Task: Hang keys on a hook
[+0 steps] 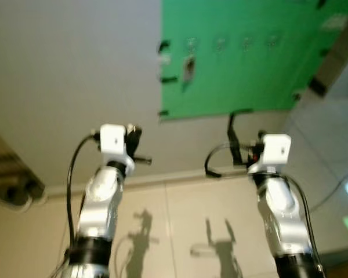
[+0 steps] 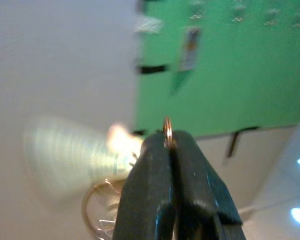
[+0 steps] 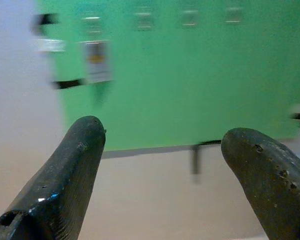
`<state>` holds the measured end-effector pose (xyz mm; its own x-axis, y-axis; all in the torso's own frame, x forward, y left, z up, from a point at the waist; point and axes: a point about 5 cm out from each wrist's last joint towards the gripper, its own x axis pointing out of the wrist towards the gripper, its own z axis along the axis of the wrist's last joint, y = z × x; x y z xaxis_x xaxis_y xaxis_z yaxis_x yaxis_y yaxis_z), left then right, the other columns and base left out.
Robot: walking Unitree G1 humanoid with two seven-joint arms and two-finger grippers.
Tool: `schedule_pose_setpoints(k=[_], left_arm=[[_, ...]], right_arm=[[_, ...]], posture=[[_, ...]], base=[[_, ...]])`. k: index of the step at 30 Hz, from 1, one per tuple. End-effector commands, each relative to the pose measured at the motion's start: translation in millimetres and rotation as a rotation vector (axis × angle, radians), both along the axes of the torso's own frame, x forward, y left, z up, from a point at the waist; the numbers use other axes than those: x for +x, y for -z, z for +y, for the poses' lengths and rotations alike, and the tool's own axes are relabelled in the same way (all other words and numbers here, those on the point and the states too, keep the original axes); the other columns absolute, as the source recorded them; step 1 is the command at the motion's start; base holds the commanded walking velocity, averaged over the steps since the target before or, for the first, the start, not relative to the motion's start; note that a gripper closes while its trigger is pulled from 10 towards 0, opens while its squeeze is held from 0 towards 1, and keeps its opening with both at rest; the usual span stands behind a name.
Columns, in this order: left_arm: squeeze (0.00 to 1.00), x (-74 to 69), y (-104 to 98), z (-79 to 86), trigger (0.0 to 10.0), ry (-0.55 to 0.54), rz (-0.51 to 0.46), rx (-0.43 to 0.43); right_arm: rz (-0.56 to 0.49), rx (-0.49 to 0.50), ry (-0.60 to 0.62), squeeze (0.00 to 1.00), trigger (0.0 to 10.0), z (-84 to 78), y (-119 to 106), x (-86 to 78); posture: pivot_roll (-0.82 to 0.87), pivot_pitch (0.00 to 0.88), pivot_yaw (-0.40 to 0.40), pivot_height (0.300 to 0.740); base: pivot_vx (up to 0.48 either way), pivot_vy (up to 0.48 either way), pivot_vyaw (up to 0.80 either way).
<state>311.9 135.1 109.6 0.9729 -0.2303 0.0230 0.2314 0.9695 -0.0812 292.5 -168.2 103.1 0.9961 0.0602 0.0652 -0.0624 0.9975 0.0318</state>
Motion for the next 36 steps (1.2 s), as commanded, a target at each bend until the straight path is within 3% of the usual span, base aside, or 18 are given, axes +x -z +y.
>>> schedule_pose_setpoints(k=[1, 12, 14, 19, 36], left_arm=[[0.0, 2.2, -2.7, -12.0, 10.0, 0.034, -0.007, 0.005], [0.0, 4.0, 0.5, -11.8, 10.0, 0.022, 0.005, 0.036], [0.0, 3.6, 1.4, -12.8, 10.0, 0.02, 0.007, 0.011], [0.0, 4.6, -0.1, -13.4, 10.0, 0.015, 0.001, 0.03], [0.0, 6.1, 1.7, -20.8, 10.0, 0.046, 0.014, 0.054]], right_arm=[[0.011, 0.002, 0.027, 0.0, 10.0, -9.8, 3.3, -1.8], [0.031, 0.01, 0.003, 0.0, 10.0, -6.3, 8.5, -2.3], [0.034, 0.012, -0.002, 0.0, 10.0, -5.7, 9.3, -2.7], [0.037, 0.015, -0.007, 0.0, 10.0, -5.3, 10.2, -3.2], [0.05, 0.013, -0.027, 0.0, 10.0, -3.2, 13.0, -6.3]], posture=[[-0.04, 0.0, 0.02, 0.74], [-0.04, 0.0, 0.025, 0.74], [-0.04, 0.0, 0.025, 0.74], [-0.05, 0.0, 0.025, 0.74], [-0.06, 0.0, 0.031, 0.74]], base=[[0.442, 0.0, 0.0], [0.442, 0.0, 0.0], [0.337, 0.0, 0.0], [0.0, 0.0, 0.0], [0.451, 0.0, 0.0]])
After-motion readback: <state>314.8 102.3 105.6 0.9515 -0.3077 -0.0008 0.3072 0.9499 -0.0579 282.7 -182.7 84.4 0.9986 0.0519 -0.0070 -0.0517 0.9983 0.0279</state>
